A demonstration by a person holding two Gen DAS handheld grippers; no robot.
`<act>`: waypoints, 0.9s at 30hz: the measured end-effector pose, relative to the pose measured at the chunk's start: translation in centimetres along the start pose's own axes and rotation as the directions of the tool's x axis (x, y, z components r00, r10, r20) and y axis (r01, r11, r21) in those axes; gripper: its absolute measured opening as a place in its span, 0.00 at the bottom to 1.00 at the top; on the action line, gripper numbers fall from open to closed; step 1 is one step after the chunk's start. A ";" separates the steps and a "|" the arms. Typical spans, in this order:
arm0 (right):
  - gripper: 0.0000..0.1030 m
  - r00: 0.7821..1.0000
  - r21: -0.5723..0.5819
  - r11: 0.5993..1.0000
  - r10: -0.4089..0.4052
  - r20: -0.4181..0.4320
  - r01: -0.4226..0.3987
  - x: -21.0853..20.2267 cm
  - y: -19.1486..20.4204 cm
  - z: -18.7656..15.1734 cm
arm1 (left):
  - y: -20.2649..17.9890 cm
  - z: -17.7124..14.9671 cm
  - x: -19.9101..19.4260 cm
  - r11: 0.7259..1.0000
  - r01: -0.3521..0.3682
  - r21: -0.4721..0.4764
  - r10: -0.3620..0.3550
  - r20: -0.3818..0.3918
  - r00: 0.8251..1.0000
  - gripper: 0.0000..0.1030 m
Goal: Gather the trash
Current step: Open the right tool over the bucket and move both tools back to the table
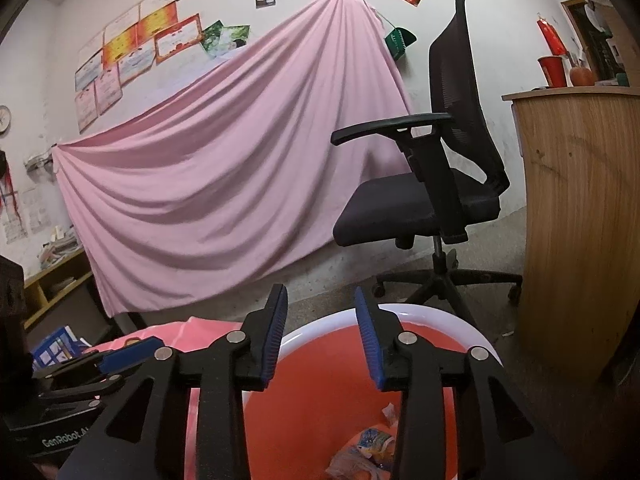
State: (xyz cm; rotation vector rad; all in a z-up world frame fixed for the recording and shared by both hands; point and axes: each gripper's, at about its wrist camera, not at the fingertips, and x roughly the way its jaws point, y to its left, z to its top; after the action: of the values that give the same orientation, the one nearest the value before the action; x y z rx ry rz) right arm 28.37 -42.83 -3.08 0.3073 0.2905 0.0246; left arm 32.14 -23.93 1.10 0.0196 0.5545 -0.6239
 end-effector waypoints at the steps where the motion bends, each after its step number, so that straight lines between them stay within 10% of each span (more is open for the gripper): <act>1: 0.40 1.000 0.003 1.000 0.000 0.002 0.000 0.0 0.0 0.0 | 0.2 0.0 -0.1 1.000 -0.004 -0.002 0.004 0.001 1.000 0.42; 7: 0.51 1.000 0.017 1.000 0.002 0.027 -0.002 -0.1 0.4 0.5 | 1.7 0.1 -1.6 0.999 -0.036 -0.022 0.037 0.031 0.999 0.49; 14: 0.78 0.992 0.025 0.999 0.031 0.119 -0.034 -1.0 2.2 1.0 | 4.3 0.7 -4.9 0.991 -0.118 -0.067 0.126 0.128 0.984 0.86; 19: 1.00 0.975 0.013 0.996 0.080 0.208 -0.084 -1.4 4.3 1.1 | 6.8 0.6 -8.3 0.967 -0.232 -0.107 0.252 0.237 0.938 0.97; 27: 1.00 0.943 -0.120 0.977 0.204 0.263 -0.178 -0.9 9.6 0.6 | 12.3 -1.3 -12.5 0.927 -0.316 -0.204 0.366 0.297 0.882 0.98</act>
State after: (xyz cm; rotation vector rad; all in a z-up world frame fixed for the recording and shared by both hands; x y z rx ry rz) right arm 27.85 -33.94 0.64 0.2403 -0.0176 0.1856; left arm 30.04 -6.80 4.40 -0.1257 0.2583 -0.2279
